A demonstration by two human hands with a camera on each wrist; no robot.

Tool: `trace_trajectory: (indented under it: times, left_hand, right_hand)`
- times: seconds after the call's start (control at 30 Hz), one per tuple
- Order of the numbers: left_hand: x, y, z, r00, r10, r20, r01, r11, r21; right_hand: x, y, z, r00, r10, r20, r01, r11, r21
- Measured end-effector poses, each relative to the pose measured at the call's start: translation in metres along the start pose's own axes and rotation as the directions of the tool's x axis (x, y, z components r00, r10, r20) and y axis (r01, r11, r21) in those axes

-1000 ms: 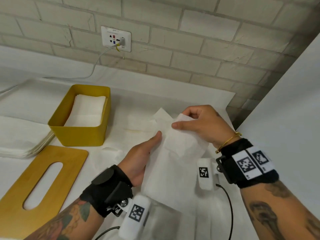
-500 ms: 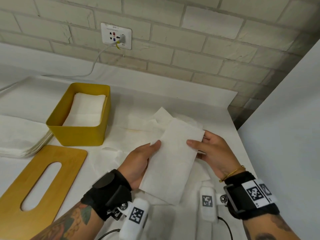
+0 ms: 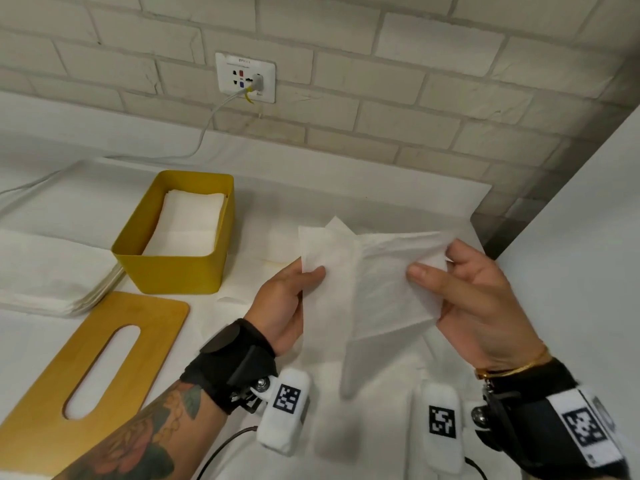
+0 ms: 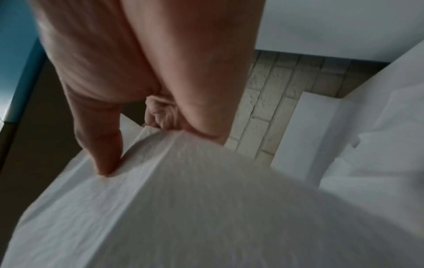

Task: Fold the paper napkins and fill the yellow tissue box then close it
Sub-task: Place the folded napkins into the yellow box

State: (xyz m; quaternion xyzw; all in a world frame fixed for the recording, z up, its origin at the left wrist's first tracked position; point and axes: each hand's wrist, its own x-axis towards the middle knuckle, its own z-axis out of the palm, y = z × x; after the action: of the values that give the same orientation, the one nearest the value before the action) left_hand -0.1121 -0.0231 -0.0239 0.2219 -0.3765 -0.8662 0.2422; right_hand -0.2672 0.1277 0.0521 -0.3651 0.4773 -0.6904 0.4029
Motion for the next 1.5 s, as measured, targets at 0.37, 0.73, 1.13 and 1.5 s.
trace_trajectory:
  times: [0.37, 0.73, 1.13, 1.5]
  left_hand:
    - [-0.012, -0.001, 0.018, 0.999, 0.011, 0.051, -0.008, 0.998, -0.066]
    - [-0.012, 0.000, 0.021, 0.999, -0.002, 0.038, 0.004, 0.999, -0.032]
    - [-0.006, 0.007, 0.015, 0.995, 0.088, -0.051, -0.085, 0.995, 0.057]
    - [-0.010, 0.023, 0.016, 0.993, 0.111, -0.050, -0.108, 0.991, 0.073]
  right_hand:
    - [0.034, 0.036, 0.015, 0.953, 0.123, -0.276, -0.172, 0.972, -0.159]
    - [0.043, 0.042, 0.018, 0.948, 0.099, -0.304, -0.185, 0.945, -0.271]
    - [0.016, 0.071, 0.018, 0.942, 0.225, -0.249, -0.304, 0.887, -0.347]
    - [0.006, 0.047, 0.003, 0.948, 0.262, -0.179, -0.314, 0.859, -0.405]
